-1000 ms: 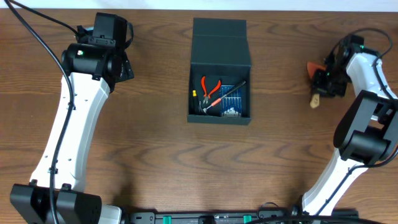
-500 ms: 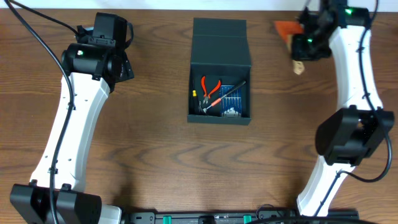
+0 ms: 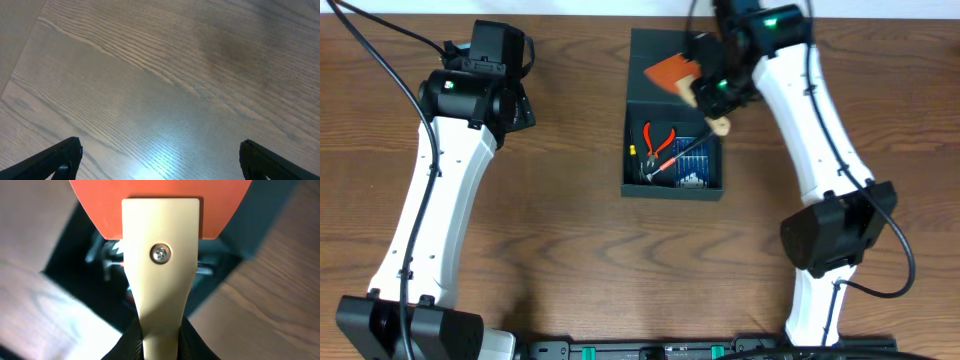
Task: Pack container
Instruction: 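Carry the scraper left over the black box with the right gripper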
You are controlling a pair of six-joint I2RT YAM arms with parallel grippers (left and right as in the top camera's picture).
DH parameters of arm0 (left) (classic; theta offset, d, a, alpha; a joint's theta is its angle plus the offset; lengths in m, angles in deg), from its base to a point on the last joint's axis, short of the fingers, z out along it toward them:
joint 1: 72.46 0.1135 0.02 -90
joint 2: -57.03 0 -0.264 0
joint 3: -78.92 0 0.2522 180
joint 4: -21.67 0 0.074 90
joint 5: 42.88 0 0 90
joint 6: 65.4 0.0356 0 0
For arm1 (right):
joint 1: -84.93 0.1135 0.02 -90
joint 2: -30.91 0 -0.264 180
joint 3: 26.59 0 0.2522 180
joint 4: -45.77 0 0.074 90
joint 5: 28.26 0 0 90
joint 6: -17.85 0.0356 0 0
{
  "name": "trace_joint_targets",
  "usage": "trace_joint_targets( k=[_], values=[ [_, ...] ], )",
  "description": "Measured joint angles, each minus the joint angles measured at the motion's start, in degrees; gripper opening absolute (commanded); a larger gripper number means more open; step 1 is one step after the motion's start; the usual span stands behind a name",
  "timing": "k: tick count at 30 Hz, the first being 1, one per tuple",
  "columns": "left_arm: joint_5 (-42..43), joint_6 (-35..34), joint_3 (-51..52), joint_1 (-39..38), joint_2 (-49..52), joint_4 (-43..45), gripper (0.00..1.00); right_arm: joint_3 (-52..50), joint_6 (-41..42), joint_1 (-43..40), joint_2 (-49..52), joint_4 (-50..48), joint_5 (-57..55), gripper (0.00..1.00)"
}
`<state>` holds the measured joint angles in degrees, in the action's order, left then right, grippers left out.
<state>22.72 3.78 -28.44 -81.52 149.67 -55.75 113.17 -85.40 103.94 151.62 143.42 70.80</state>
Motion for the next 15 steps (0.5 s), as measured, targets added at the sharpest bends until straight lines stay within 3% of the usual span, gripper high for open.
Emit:
trace_joint_targets(
  k=[6,15],
  values=[
    [0.0,0.0,0.0,0.0,0.0,0.0,0.99,0.0,-1.7,4.5,0.0,3.0,-0.1,0.01],
    [0.0,0.0,0.0,0.0,0.0,0.0,0.99,-0.1,-2.4,5.0,0.0,4.9,-1.3,0.01]
  ],
)
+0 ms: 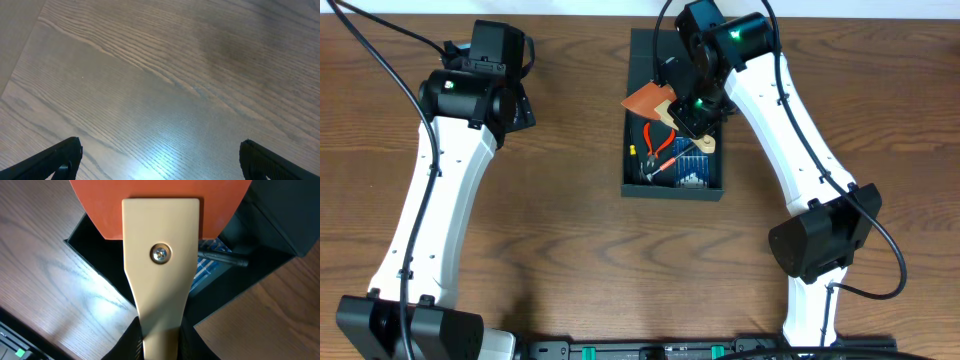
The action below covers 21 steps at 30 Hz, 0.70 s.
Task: Pack container
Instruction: 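Carry the scraper left over the black box with the right gripper, then lower the scraper into the box and open the right gripper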
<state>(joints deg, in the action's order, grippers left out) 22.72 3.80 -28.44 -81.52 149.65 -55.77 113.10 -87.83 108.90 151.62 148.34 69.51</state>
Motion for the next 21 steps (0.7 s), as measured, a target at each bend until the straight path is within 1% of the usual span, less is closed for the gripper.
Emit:
trace_joint_targets(
  k=[4,11,21],
  values=[
    [0.0,0.0,0.0,0.0,0.0,0.0,0.99,-1.6,0.0,0.0,0.0,-0.6,-0.1,0.01],
    [0.0,0.0,0.0,0.0,0.0,0.0,0.99,-10.7,-0.2,0.0,0.0,-6.1,-0.3,0.01],
    [0.0,0.0,0.0,0.0,0.0,0.0,0.98,-19.9,-0.2,-0.7,0.0,-11.9,-1.4,0.01]
  ],
)
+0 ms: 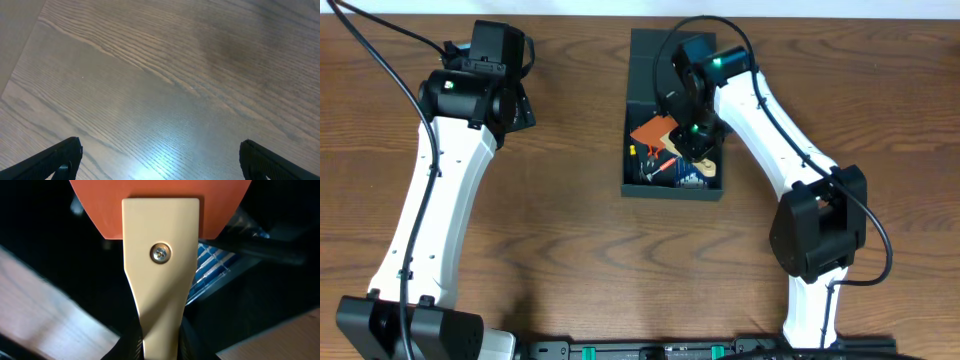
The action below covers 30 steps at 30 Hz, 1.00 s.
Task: Pack container
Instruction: 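Lower the scraper into the box and open the right gripper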
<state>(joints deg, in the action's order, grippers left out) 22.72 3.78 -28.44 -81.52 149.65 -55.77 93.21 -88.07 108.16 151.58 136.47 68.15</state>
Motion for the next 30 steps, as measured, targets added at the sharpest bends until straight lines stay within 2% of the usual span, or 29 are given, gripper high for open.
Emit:
trace_joint_targets(
  k=[10,14,18,27,30],
  values=[
    [0.0,0.0,0.0,0.0,0.0,0.0,0.99,-3.9,0.0,-0.7,0.0,-4.1,-0.3,0.02],
    [0.0,0.0,0.0,0.0,0.0,0.0,0.99,-4.2,0.0,-0.7,0.0,-4.9,-0.4,0.08],
    [0.0,0.0,0.0,0.0,0.0,0.0,0.99,-4.2,0.0,-0.7,0.0,-6.1,-0.4,0.23],
    [0.0,0.0,0.0,0.0,0.0,0.0,0.99,-4.2,-0.1,-0.7,0.0,-7.0,-0.4,0.28],
    [0.0,0.0,0.0,0.0,0.0,0.0,0.98,-4.2,-0.2,-0.7,0.0,-7.4,-0.4,0.33]
  ],
)
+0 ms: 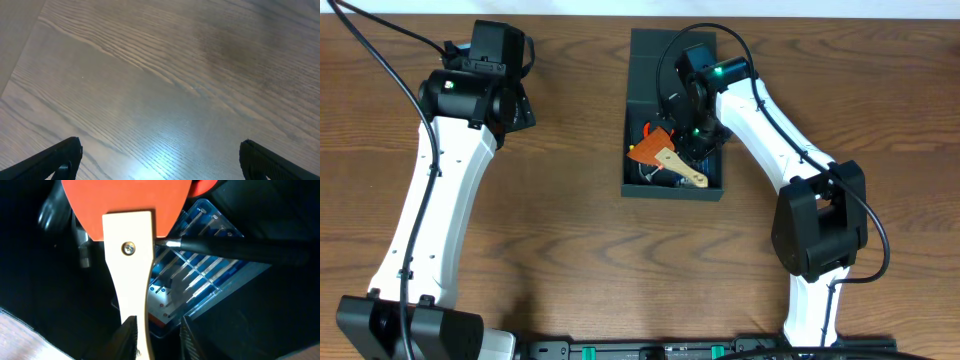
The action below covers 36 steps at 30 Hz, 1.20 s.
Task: Pack container
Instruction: 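Lower the scraper into the box and open the right gripper, then raise the right gripper away and move both grippers behind the box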
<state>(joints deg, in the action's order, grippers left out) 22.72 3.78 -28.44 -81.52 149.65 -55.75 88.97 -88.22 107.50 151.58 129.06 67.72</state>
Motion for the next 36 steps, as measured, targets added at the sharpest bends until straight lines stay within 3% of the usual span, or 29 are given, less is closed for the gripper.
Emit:
trace_joint_targets(
  k=[9,16,18,20,25,36],
  values=[
    [0.0,0.0,0.0,0.0,0.0,0.0,0.98,0.8,0.7,0.0,0.0,0.5,0.0,0.40],
    [0.0,0.0,0.0,0.0,0.0,0.0,0.99,17.4,5.4,-0.3,0.0,5.7,-2.4,0.44],
    [0.0,0.0,0.0,0.0,0.0,0.0,0.99,23.2,7.2,-0.7,0.0,7.1,-5.0,0.34],
    [0.0,0.0,0.0,0.0,0.0,0.0,0.99,27.9,9.1,-1.4,0.0,9.3,-8.0,0.01],
    [0.0,0.0,0.0,0.0,0.0,0.0,0.99,37.2,14.0,-5.7,-0.6,15.3,-15.6,0.01],
    [0.0,0.0,0.0,0.0,0.0,2.2,0.98,39.0,17.6,-14.7,-1.3,19.7,-19.6,0.01]
  ],
)
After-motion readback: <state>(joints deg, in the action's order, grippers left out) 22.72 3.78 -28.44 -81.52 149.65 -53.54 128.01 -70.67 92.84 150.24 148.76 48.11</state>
